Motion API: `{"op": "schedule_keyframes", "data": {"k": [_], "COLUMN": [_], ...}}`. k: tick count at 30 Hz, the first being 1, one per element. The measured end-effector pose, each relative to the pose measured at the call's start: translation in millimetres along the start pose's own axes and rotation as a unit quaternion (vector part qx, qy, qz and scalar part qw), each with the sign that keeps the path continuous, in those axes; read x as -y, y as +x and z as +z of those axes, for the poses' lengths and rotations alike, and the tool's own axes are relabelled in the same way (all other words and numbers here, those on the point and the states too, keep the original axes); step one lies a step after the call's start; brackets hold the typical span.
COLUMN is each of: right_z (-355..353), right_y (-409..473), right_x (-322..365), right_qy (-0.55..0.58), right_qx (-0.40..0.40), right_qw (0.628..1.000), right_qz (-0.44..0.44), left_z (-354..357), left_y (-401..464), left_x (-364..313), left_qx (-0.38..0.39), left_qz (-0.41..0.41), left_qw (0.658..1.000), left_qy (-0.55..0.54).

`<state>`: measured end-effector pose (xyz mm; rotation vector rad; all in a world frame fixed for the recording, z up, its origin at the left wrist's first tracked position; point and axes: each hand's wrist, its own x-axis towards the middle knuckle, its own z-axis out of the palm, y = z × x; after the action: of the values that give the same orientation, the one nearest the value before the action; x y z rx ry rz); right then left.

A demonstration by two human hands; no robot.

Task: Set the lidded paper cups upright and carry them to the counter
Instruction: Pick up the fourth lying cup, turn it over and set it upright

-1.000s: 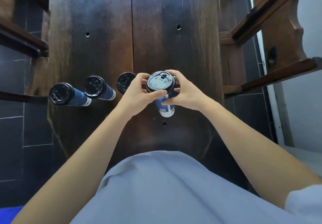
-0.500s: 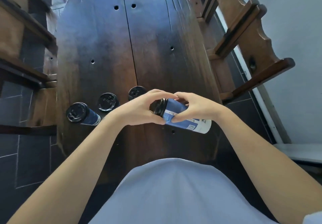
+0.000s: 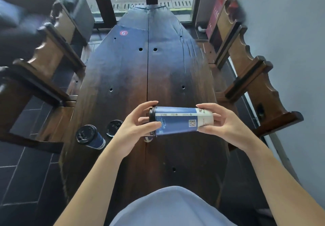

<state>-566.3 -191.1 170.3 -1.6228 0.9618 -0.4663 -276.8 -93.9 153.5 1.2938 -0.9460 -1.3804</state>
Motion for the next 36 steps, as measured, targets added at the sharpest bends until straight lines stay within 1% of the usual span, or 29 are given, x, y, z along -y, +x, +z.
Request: {"op": "schedule_keyframes", "data": {"k": [5,8,11,16,20,24,27,32,36], "right_z": [0.9,1.7,2.4,-2.5,-6.8,-5.4,-3.5,-3.2,-0.9], "right_y": [7.3,9.4,11.4,12.5,13.9,14.5,13.3,8.9,6.8], "right_x": [10.8,16.3,15.0,12.2,14.0,16.5,16.0,13.9,16.0], "right_qy": [0.071,0.097,0.106,0.128,0.122,0.09,0.096,0.114,0.1], "right_qx": [-0.023,-0.029,-0.025,-0.01,0.008,0.016,0.024,0.026,0.019], "right_qw": [0.996,0.992,0.991,0.989,0.99,0.991,0.991,0.99,0.99], "right_qz": [-0.055,-0.072,-0.078,-0.072,-0.064,-0.093,-0.095,-0.082,-0.1], "left_z": [-4.6,-8.4,-9.0,-5.7,-2.5,0.7,0.1,-1.5,0.2], "left_y": [-0.6,-2.7,-4.6,-8.9,-12.0,-11.9,-14.4,-22.2,-22.4], "left_x": [-15.7,-22.8,-25.2,-24.2,-26.7,-29.8,-29.3,-29.2,-28.0], "left_qx": [0.003,0.019,0.014,0.017,0.013,-0.014,-0.01,0.028,0.008], "left_qz": [0.051,0.079,0.092,0.092,0.094,0.056,0.032,0.063,0.065], "left_qw": [0.999,0.996,0.995,0.995,0.995,0.998,0.999,0.997,0.998], "left_qy": [-0.016,-0.023,-0.025,-0.014,-0.007,-0.023,-0.016,0.019,-0.008]}}
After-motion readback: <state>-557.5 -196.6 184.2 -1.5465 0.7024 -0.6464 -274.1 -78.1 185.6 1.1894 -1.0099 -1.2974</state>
